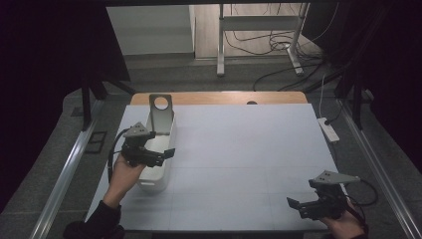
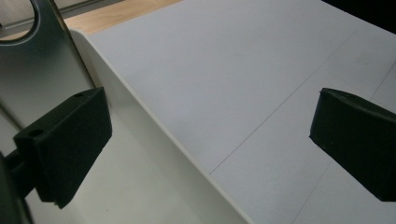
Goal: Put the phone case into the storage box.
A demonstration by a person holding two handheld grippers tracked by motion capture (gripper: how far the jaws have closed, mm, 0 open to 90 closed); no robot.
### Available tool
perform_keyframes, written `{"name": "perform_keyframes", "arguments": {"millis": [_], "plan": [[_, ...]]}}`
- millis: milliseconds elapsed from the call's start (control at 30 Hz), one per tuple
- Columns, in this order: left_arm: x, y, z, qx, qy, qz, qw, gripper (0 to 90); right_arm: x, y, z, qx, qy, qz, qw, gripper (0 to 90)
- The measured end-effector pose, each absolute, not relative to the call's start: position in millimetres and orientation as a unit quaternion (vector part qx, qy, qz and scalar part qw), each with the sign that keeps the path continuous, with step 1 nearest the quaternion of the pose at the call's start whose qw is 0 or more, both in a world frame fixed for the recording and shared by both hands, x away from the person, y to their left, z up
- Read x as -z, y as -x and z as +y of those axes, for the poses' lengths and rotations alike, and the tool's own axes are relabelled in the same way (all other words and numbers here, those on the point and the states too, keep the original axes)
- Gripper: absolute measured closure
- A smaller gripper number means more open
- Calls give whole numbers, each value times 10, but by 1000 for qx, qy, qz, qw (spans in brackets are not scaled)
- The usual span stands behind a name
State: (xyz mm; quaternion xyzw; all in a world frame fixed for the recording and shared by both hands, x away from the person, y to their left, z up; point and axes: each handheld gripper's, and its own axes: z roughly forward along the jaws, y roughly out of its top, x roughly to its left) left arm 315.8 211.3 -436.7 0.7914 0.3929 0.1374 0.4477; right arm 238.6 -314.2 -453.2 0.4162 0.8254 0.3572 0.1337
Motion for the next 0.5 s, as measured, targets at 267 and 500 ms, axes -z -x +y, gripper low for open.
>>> {"name": "perform_keyframes", "arguments": {"millis": [267, 500], "plan": [[4368, -3071, 2086, -134, -792, 389, 452, 0, 4531, -2384, -3146, -358, -417, 825, 133, 0], [4367, -3017, 2076, -130, -791, 386, 457, 0, 4530, -2383, -3151, -359, -417, 824, 133, 0]]}}
